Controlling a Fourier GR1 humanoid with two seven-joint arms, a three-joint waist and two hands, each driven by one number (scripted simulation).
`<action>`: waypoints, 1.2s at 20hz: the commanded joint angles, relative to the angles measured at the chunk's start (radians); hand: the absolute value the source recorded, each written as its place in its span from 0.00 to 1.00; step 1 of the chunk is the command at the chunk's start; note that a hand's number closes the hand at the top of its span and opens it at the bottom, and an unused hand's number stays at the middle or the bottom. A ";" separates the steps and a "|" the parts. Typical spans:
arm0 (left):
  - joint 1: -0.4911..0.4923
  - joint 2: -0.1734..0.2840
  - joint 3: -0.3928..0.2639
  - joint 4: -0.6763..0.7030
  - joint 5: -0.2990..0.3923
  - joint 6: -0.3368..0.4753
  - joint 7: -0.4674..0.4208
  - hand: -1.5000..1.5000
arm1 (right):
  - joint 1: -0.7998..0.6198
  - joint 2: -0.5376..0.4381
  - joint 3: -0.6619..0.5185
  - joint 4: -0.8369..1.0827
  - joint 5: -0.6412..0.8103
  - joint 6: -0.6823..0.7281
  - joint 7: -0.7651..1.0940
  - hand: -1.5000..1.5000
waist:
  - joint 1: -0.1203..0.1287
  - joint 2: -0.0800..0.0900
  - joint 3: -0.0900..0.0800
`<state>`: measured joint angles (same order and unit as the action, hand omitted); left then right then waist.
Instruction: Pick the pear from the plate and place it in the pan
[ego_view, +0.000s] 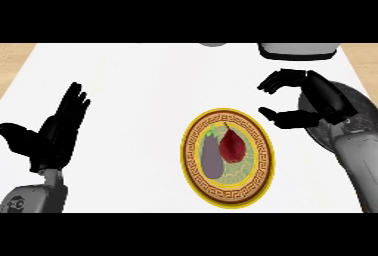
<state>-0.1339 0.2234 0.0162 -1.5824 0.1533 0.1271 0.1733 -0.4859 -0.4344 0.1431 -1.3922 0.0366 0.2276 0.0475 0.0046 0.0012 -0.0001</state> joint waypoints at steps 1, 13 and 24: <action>0.022 0.001 0.004 -0.012 0.016 -0.014 0.024 0.50 | 0.033 -0.168 -0.021 -0.002 0.056 0.105 -0.042 0.00 | -0.008 -0.003 0.000; -0.090 -0.003 0.011 0.010 -0.006 0.008 0.084 0.50 | -0.310 -0.126 0.185 0.102 0.244 0.346 0.053 0.00 | 0.015 0.000 -0.001; -0.047 -0.043 -0.013 0.019 -0.042 0.020 0.030 0.50 | -0.468 0.008 0.405 0.337 0.402 0.608 0.135 0.00 | 0.019 0.004 -0.001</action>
<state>-0.1806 0.2062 0.0207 -1.5721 0.1446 0.1161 0.2201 -0.9215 -0.4457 0.4753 -1.1155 0.4172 0.7003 0.1573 0.0262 0.0037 -0.0012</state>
